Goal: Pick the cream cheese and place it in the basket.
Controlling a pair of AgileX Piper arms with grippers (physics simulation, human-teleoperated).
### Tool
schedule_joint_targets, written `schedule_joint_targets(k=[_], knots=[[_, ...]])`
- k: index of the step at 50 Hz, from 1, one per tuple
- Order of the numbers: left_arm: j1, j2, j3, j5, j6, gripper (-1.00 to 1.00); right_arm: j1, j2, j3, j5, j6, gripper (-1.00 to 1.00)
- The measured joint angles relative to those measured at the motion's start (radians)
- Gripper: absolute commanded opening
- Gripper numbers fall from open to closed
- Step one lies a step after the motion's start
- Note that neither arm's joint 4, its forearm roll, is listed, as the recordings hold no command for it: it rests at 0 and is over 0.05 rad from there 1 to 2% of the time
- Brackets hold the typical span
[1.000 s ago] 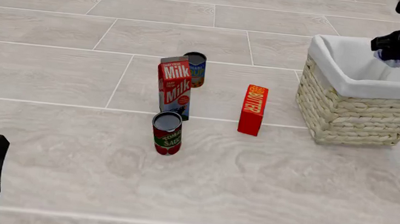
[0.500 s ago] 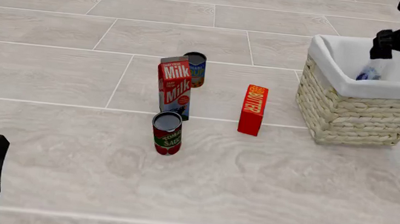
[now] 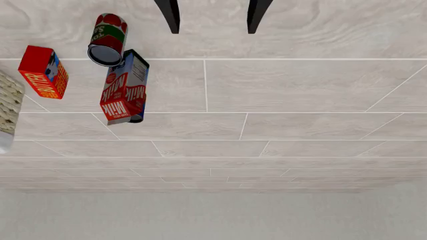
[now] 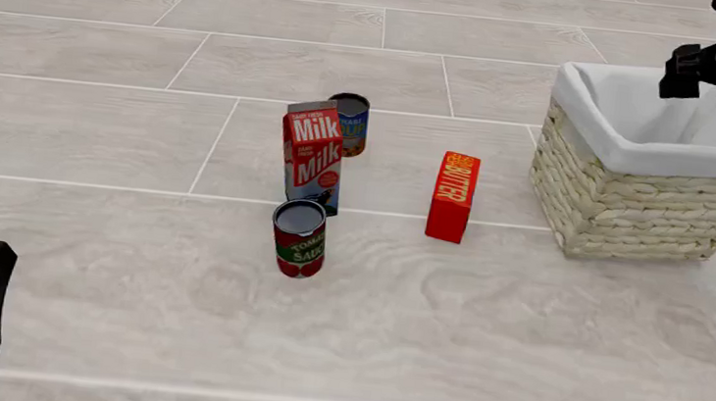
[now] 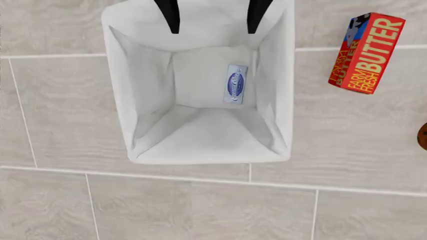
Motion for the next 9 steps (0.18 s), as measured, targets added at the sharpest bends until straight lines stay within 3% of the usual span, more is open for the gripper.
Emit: schedule_joint_targets(k=[9], knots=[[0.0,0.0,0.0,0.0,0.0,1.0,0.018,-0.081,0.062,-0.025,0.015,1.0]])
